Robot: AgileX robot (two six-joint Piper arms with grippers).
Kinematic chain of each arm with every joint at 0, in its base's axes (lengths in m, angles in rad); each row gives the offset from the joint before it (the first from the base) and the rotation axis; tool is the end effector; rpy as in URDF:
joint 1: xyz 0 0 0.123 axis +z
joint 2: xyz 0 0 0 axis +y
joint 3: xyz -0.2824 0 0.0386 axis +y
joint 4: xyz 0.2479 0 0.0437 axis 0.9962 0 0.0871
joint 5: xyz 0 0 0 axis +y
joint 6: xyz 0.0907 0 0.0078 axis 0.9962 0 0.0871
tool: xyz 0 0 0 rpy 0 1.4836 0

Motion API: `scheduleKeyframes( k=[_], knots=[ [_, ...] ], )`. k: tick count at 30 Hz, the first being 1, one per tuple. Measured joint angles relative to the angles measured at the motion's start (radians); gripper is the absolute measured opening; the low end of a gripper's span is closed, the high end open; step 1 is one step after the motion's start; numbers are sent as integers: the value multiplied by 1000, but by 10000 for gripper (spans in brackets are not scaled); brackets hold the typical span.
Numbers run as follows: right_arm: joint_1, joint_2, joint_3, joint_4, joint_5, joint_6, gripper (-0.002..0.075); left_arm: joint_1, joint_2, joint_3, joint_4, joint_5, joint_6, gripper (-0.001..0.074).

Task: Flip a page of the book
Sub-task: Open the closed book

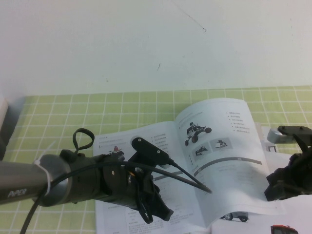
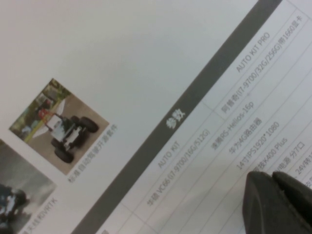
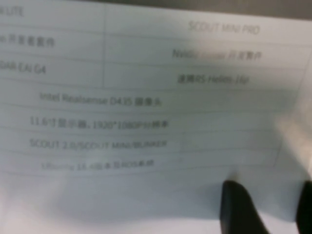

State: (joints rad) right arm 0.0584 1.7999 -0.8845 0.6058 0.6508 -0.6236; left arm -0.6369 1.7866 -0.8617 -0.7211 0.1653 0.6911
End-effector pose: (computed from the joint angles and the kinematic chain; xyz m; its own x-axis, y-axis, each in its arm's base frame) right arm 0.3006 0.0491 0.1353 -0.9605 -0.1686 -0.2215 -0.2341 0.9198 0.3149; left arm 0.2625 -0.2066 0.1446 -0.6744 0.4702 -0.5694 0.6256 0.7734 -0.1024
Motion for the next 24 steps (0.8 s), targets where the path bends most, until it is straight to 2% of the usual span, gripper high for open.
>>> scheduleKeyframes(
  k=[8, 11, 21, 24],
  knots=[
    [0, 4, 0, 105, 0, -63, 69, 0, 0, 0, 0, 0, 0, -4],
    [0, 0, 0, 152, 2, -102, 20, 0, 0, 0, 1, 0, 0, -4],
    [0, -56, 0, 218, 26, -201, -1, 0, 0, 0, 2, 0, 6, -4],
    [-24, -60, 0, 220, 46, -231, 43, 0, 0, 0, 2, 0, 6, -4]
  ],
)
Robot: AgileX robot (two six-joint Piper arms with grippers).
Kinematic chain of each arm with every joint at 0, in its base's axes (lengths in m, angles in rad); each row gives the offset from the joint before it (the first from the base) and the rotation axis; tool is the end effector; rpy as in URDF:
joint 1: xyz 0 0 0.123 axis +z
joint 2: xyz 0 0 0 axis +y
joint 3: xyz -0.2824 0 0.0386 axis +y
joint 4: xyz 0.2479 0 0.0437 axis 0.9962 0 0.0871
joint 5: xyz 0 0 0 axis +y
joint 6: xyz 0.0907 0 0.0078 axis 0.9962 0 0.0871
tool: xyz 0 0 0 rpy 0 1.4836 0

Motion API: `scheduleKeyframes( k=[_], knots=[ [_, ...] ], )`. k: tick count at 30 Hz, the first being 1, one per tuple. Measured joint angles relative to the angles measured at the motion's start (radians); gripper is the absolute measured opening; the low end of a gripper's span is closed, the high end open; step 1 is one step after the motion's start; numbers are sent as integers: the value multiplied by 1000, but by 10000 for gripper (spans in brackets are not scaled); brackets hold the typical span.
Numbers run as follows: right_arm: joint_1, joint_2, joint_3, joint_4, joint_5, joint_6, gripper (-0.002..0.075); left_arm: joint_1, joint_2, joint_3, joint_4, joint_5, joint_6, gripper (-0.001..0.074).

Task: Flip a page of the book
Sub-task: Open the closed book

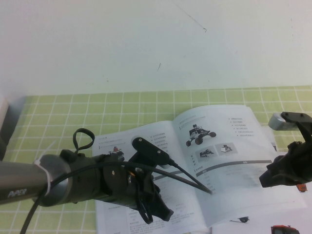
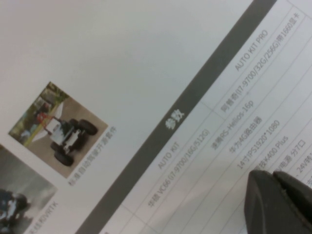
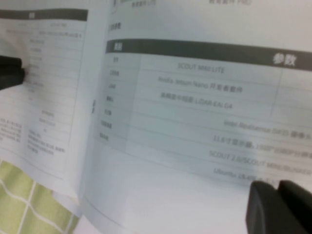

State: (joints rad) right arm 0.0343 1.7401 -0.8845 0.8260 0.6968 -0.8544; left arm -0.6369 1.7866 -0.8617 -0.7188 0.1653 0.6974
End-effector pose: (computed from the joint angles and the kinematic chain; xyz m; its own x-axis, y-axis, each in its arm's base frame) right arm 0.3021 0.0534 0.1594 -0.9202 -0.1726 -0.3512 -0.3146 0.8601 0.4016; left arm 0.2625 -0.2066 0.1446 -0.6691 0.4769 -0.5700 0.6313 0.7694 -0.0973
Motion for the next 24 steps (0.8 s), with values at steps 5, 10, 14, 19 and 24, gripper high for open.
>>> scheduleKeyframes(
  k=[5, 10, 14, 19, 24],
  knots=[
    [-48, 0, 6, 0, 30, -38, 330, 0, 0, 0, 0, 0, 0, -4],
    [-60, 0, 3, -32, 17, -53, 480, 0, 0, 0, 0, 0, 0, -4],
    [-60, 0, -36, -88, 17, -57, 407, 0, 0, 0, 0, 0, 0, -4],
    [-56, 4, -85, -140, 19, -58, 220, 0, 0, 0, 0, 0, 0, -4],
    [-54, 16, -92, -158, 17, -59, 56, 0, 0, 0, 0, 0, 0, -4]
  ],
)
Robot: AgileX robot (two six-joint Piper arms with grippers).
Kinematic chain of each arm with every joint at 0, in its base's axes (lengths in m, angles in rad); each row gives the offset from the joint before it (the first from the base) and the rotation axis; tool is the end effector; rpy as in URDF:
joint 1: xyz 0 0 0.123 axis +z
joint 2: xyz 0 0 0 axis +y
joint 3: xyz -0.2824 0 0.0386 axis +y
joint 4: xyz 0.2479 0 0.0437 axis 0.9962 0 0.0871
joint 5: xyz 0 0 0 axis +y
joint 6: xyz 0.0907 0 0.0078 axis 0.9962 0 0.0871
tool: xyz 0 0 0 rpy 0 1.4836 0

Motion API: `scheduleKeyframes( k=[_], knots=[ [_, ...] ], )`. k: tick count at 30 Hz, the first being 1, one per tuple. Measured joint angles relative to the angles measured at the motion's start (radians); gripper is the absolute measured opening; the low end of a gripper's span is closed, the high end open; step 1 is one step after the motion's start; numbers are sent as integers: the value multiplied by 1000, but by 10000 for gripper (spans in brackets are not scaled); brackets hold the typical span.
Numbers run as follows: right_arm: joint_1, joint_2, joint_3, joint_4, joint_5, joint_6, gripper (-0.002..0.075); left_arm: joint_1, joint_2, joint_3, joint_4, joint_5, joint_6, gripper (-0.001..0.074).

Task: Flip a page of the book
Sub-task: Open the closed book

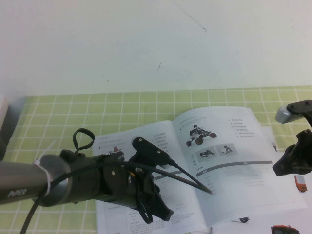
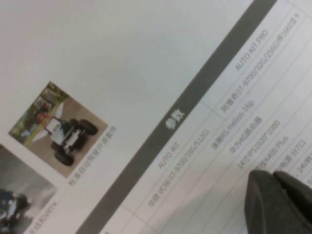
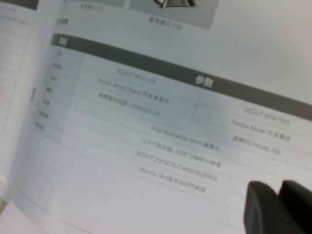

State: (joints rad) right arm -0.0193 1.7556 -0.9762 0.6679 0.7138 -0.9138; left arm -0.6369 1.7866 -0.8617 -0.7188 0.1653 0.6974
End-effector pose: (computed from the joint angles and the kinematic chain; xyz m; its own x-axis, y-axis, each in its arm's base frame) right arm 0.3205 0.0308 0.1704 -0.8585 -0.3193 -0.4014 -0.4411 0.8589 0.2603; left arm 0.2625 -0.2066 0.1446 -0.6691 0.4769 -0.5700 0.6313 0.7694 -0.0973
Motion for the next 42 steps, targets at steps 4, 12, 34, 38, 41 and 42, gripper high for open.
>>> scheduleKeyframes(
  k=[4, 12, 34, 38, 41, 42],
  knots=[
    [0, 6, 0, -9, 0, -21, 9, 0, 0, 0, 0, 0, 0, -4],
    [12, 51, 3, -105, 3, 30, -2, 0, 0, 0, 0, -2, -4, -4],
    [50, -42, 217, -125, 41, 133, -2, 0, -14, -12, -17, -28, -4, -4],
    [79, -147, 226, -130, 59, 158, -2, 0, -14, -12, -29, -29, -4, -4],
    [79, -230, 226, -123, 31, 176, -2, 0, -16, -12, -36, -36, -4, -4],
    [79, -249, 226, -123, 17, 178, -2, 0, -16, -13, -36, -41, -2, -4]
  ],
)
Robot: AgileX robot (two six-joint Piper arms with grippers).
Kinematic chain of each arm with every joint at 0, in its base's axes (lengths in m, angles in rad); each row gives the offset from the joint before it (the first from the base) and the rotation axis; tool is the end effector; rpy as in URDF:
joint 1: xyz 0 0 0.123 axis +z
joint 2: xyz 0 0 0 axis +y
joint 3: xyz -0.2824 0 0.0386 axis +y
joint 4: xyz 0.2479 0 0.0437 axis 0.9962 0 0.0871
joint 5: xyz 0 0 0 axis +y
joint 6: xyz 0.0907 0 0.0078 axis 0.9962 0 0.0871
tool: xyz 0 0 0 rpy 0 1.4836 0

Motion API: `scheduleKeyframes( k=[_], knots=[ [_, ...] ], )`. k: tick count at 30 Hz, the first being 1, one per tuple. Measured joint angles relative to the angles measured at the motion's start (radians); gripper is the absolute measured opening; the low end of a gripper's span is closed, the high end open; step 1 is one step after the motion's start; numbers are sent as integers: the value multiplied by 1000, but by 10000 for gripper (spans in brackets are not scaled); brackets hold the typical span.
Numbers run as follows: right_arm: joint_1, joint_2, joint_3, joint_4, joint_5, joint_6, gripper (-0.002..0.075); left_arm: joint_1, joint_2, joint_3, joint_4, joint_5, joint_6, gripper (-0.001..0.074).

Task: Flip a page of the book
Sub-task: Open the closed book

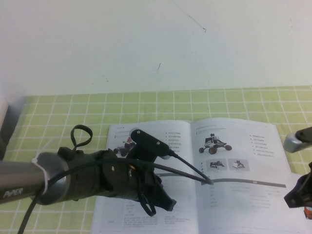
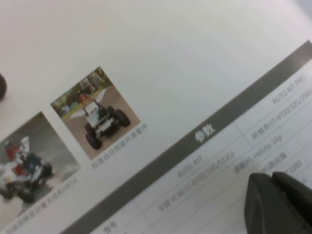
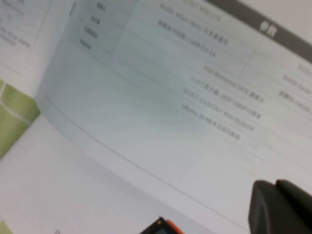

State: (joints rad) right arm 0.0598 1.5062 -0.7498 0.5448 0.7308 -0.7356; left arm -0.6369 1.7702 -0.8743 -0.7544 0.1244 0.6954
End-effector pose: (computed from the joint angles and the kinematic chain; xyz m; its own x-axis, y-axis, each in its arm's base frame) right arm 0.2491 0.0465 0.1861 -0.8780 -0.3409 -0.3361 -0.4307 0.8689 0.2440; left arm 0.2680 -0.2080 0.1548 -0.6636 0.4226 -0.6173 0.5994 0.7941 -0.1007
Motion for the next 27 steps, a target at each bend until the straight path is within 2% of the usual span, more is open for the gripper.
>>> scheduleKeyframes(
  k=[10, 12, 14, 20, 23, 27],
  knots=[
    [0, 1, -5, 10, -57, -70, -1, 0, 14, -115, -8, 30, -2, -4],
    [-4, 18, -22, 10, -59, -80, 17, 0, 37, -120, -12, 41, -4, -4],
    [-11, 34, -39, 10, -59, -84, 78, 0, 65, -120, -12, 60, -4, -4],
    [-22, 90, -71, 15, -75, -58, 353, 2, 125, -136, -16, 107, -13, -4],
    [-22, 121, -71, 15, -103, -24, 402, 2, 127, -138, -22, 108, -13, -4],
    [-22, 168, -75, 15, -129, 6, 415, 4, 127, -138, -23, 111, -13, -4]
  ],
)
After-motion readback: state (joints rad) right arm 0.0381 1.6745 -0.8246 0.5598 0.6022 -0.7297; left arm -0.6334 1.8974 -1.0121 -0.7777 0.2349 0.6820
